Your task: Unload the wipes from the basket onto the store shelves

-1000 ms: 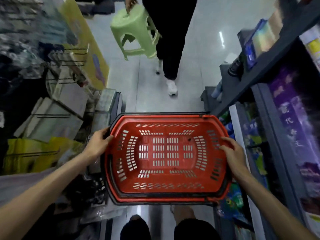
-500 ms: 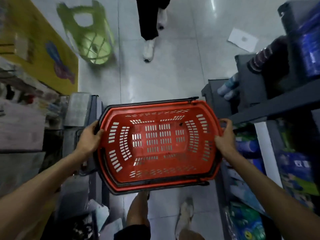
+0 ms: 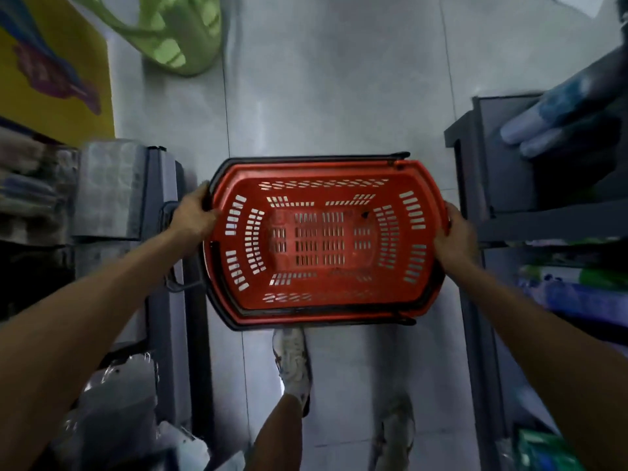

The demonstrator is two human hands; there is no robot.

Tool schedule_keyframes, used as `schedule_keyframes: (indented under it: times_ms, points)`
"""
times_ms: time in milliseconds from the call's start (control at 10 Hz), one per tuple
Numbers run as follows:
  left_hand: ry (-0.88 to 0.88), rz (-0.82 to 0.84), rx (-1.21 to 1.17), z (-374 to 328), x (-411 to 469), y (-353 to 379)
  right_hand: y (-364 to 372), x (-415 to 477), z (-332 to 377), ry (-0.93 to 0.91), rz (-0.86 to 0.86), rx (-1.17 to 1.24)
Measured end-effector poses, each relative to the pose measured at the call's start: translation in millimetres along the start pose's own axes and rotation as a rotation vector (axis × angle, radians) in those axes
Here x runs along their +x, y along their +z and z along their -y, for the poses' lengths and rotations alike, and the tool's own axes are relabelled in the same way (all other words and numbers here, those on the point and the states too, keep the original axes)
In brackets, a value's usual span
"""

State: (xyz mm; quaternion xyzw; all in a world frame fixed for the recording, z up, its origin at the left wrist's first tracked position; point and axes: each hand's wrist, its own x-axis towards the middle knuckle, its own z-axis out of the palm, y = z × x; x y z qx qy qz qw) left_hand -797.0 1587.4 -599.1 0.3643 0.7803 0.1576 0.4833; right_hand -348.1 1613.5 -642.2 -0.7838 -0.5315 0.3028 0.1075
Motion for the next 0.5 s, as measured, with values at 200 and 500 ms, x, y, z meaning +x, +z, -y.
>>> schedule_keyframes:
  times_ms: [200, 500]
  points:
    - [-0.002, 0.061, -0.026, -19.7, -12.9, 1.4, -7.1, -16.3, 7.7, 0.124, 0.168, -0.097]
    - [0.128, 0.138, 0.325, -137.4, -140.0, -34.8, -134.5, -68.0, 101.9, -0.049, 0.283, -0.22]
